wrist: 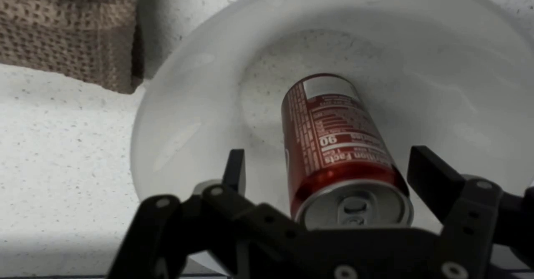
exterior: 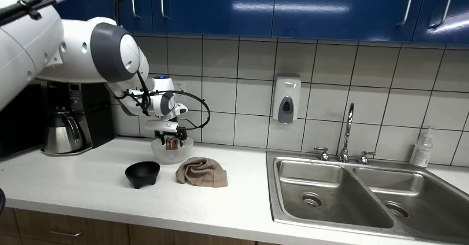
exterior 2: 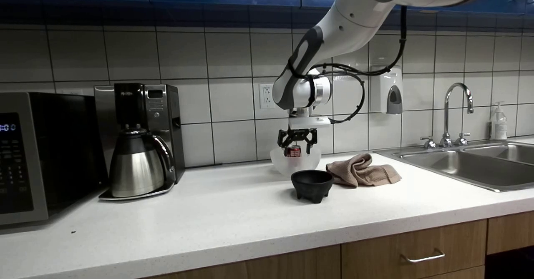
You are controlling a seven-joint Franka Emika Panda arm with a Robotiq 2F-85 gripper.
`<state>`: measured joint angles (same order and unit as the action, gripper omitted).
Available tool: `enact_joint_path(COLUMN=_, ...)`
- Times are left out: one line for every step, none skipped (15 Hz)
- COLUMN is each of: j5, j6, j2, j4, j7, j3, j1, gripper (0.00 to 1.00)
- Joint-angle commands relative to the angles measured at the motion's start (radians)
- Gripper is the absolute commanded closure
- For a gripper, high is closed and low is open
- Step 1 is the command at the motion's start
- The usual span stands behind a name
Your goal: Remove the red can bottle from the opaque bowl and put it on the kitchen countertop
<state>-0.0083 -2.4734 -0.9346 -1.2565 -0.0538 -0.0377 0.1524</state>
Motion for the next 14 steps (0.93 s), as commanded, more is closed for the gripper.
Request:
enact_joint_path(j5=-0.017, j6=-0.005, j2=-0.004, j4=0.009, j7=-0.012, j3=0.012, j1=-0.009, gripper=0.0)
enact_joint_path(j5=-0.016, j6=-0.008, j2=-0.006, j4=0.012, j7=-0.011, j3=0.012, j1=-0.009, gripper=0.0)
enact_joint_path(j5=-0.014, j6=-0.007, j2=-0.008, j4=0.016, j7=-0.011, j3=0.014, j1=-0.01, gripper=0.0)
enact_joint_path(j5=-0.014, j6=-0.009, j2=-0.01, j4=0.018, j7=-0.012, j3=0.014, j1=-0.01, gripper=0.0)
enact_joint_path(j5=-0.011, j6=-0.011, j2=-0.011, j4=0.02, j7=-0.009, j3=0.018, j1=-0.012, gripper=0.0)
enact_joint_path(j5=-0.01, j6=-0.01, j2=-0.011, j4=0.023, j7=-0.01, j3=0.018, j1=-0.012, gripper=0.0)
enact_joint_path(j5=-0.01, j6=-0.011, j2=-0.012, j4=0.024, j7=-0.01, j3=0.018, j1=-0.012, gripper=0.0)
enact_joint_path(j5=-0.01, j6=-0.011, j2=-0.012, j4=0.024, j7=-0.01, j3=0.019, j1=-0.012, gripper=0.0)
enact_joint_path(j5=-0.01, j6=-0.013, j2=-0.011, j4=0.022, j7=-0.009, j3=0.019, j1=-0.012, gripper=0.05)
enact_joint_path(j5=-0.01, j6=-0.016, j2=-0.011, j4=0.02, j7=-0.009, j3=0.019, j1=-0.012, gripper=0.26)
enact_joint_path(j5=-0.01, j6=-0.019, j2=-0.01, j4=0.018, j7=-0.006, j3=0.02, j1=-0.013, gripper=0.29)
enact_joint_path(j5=-0.011, j6=-0.021, j2=-0.01, j4=0.017, j7=-0.007, j3=0.019, j1=-0.013, gripper=0.3)
enact_joint_path(j5=-0.011, j6=-0.022, j2=-0.011, j4=0.017, j7=-0.008, j3=0.019, j1=-0.012, gripper=0.38)
enact_joint_path(j5=-0.011, j6=-0.024, j2=-0.011, j4=0.016, j7=-0.009, j3=0.018, j1=-0.012, gripper=0.45)
